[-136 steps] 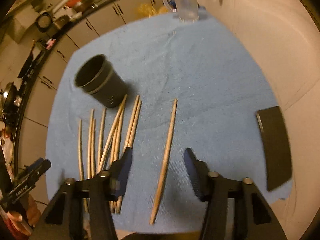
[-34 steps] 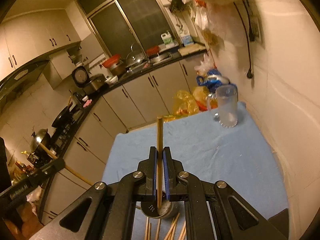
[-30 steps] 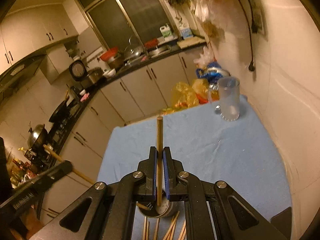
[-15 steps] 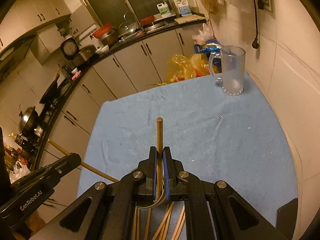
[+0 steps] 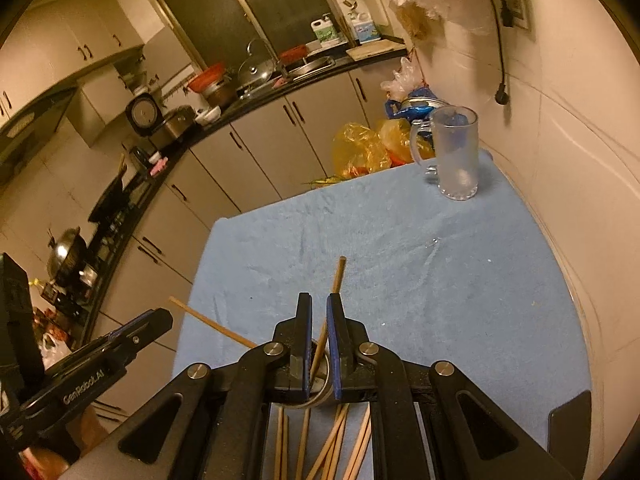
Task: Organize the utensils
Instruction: 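Open the left tool over the cup while the right tool releases its chopstick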
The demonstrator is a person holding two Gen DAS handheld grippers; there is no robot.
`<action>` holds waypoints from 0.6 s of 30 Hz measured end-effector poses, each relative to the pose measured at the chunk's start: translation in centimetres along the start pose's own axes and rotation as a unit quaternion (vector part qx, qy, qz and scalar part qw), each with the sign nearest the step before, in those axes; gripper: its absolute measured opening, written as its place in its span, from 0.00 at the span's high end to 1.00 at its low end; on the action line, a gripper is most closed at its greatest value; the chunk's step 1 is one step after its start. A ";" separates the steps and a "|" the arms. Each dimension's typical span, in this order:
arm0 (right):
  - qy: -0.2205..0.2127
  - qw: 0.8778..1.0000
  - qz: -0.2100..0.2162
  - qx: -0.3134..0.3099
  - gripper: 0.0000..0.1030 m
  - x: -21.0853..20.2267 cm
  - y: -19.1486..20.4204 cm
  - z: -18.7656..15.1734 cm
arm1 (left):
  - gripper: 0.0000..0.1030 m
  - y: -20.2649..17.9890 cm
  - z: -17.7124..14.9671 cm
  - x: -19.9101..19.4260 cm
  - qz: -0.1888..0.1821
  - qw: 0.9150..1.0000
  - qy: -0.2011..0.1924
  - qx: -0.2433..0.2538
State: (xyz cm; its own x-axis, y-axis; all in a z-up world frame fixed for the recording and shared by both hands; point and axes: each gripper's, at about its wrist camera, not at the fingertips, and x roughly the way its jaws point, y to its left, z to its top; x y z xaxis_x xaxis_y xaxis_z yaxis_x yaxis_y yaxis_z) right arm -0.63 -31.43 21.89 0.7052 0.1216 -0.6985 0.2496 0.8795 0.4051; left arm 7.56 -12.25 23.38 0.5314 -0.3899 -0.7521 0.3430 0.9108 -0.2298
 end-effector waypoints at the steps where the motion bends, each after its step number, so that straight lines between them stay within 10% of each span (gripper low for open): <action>1: -0.002 1.000 0.000 0.002 0.90 -0.5 -0.2 -0.2 | 0.80 0.2 -0.1 -0.6 -0.003 1.000 -0.005 -0.001; 8: 0.033 0.999 -0.011 0.030 0.75 -1.4 -2.6 -4.2 | 0.73 2.5 -2.7 -3.8 0.002 1.000 -0.018 0.000; 18: 0.136 0.985 -0.043 0.098 0.75 2.7 -6.9 -11.7 | 0.73 6.8 -12.6 -0.9 0.014 0.996 0.088 -0.026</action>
State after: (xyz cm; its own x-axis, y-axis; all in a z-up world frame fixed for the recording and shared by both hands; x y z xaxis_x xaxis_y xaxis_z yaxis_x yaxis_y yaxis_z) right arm -8.22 -31.85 10.34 0.4791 0.1920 -0.8565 0.4435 0.7891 0.4250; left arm -0.31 -4.01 14.68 0.3948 -0.3385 -0.8541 0.2876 0.9285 -0.2350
